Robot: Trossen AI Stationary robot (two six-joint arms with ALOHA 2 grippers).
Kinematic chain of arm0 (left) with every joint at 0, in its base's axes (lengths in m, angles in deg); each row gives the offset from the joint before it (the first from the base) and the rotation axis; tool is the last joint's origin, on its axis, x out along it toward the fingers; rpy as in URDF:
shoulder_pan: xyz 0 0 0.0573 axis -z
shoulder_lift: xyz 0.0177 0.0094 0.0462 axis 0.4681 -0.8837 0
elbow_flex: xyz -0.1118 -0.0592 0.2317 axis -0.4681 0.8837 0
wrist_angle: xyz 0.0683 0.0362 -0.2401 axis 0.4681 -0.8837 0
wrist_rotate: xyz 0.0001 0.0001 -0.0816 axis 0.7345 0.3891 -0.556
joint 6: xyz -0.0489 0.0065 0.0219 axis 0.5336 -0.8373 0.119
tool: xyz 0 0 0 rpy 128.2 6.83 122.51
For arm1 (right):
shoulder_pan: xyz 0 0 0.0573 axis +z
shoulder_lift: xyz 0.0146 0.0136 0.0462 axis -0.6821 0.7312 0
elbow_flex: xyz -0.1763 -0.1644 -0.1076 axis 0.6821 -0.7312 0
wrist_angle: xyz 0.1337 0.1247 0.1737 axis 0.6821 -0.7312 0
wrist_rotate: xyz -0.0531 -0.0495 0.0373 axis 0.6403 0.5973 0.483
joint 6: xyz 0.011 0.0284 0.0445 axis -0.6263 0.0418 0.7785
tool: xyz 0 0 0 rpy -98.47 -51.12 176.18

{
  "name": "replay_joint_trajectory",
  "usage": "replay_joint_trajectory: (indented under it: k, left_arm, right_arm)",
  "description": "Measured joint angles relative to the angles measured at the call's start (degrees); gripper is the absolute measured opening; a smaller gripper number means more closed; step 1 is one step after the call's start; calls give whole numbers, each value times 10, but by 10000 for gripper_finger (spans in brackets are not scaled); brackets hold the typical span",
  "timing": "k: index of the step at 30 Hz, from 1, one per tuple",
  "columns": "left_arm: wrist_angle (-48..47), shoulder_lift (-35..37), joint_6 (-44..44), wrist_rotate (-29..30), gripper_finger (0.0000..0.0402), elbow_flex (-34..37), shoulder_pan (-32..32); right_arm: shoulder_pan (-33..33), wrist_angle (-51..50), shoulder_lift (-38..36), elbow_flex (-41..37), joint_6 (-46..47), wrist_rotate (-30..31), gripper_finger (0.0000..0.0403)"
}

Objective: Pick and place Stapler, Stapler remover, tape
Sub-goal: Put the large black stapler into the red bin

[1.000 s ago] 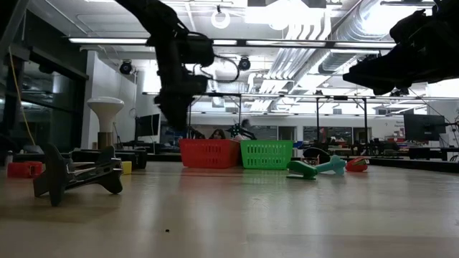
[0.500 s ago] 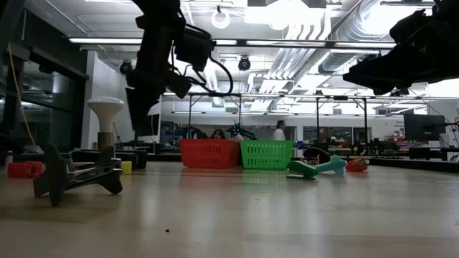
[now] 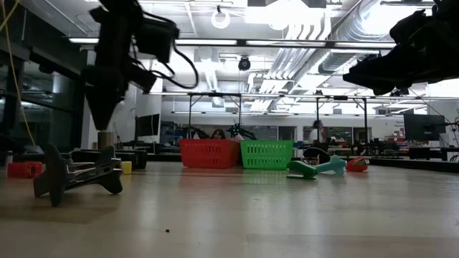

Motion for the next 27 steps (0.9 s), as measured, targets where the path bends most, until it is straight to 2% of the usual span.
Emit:
replay_joint_trajectory:
  k: [4, 8, 11, 18, 27]
  left_arm:
    - [5, 58, 6, 7, 238, 29, 0]
    - [4, 80, -22, 12, 238, 40, 0]
    - [7, 79, -61, -8, 238, 40, 0]
    - [57, 63, -176, -6, 240, 40, 0]
    - [76, 48, -194, 10, 277, 55, 0]
  right_arm:
    - [0, -3, 0, 0, 0, 0, 185]
    - [0, -2, 0, 0, 0, 0, 185]
    - [0, -2, 0, 0, 0, 0, 185]
    - [0, -3, 0, 0, 0, 0, 185]
    - [0, -3, 0, 0, 0, 0, 185]
